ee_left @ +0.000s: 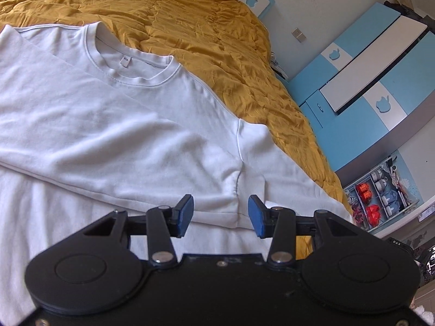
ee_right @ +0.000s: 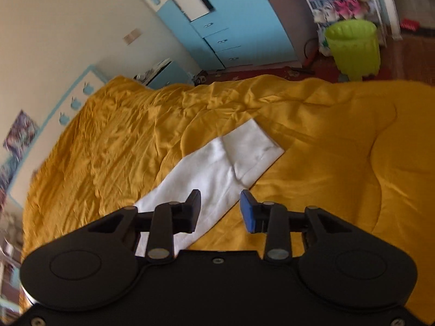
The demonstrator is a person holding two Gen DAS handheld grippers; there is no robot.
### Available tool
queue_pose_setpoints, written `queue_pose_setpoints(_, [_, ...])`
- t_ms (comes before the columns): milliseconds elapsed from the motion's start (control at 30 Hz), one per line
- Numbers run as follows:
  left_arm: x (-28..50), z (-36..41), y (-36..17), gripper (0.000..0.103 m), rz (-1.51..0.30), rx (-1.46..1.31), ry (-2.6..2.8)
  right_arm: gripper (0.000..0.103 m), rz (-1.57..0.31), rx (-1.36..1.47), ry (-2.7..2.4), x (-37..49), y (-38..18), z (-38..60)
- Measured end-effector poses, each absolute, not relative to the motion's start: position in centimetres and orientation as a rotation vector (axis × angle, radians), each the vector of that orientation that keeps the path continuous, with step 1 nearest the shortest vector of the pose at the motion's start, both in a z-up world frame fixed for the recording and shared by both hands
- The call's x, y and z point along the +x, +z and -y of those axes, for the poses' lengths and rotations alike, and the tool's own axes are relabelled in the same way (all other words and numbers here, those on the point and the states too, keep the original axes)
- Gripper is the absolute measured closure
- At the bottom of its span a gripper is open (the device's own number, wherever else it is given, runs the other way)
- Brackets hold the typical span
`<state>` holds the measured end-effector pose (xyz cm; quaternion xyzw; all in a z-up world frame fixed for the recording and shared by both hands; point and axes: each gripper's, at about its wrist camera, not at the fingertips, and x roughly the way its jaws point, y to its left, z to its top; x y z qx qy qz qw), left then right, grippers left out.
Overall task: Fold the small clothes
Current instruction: 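Grasp the other sleeve cuff with the right gripper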
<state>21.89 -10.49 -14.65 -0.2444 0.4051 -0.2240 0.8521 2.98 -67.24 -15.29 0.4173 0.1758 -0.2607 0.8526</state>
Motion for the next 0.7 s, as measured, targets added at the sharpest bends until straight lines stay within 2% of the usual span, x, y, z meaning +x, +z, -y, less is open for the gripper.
queue_pose_setpoints(300, [22.6,12.5,-16.3,0.058,-0.914,-0.487,-0.48,0.071,-0.253,1.128,-0.656,5.1,-19.1,70.7])
queue_pose_setpoints(367, [22.7,12.7,-16.6,0.058,-0.924,-0.485,-0.482,0.084,-0.244,1.135,-0.674,5.8,-19.2,71.1])
queue_pose_setpoints(400, [22.7,12.8,-16.7,0.058,-0.928,-0.485,-0.484,0.095,-0.239,1.134,-0.682,6.1,-19.2,71.1])
queue_pose_setpoints(567, [23.0,12.9,-17.4,0.058,-0.941,-0.473,-0.487,0.095,-0.22,1.096,-0.669,5.9,-18.0,70.6])
queue_pose_setpoints(700, [23.6,12.9,-18.6,0.058,-0.964,-0.483,-0.484,0.095,-0.202,0.943,-0.589,6.8,-14.3,68.0])
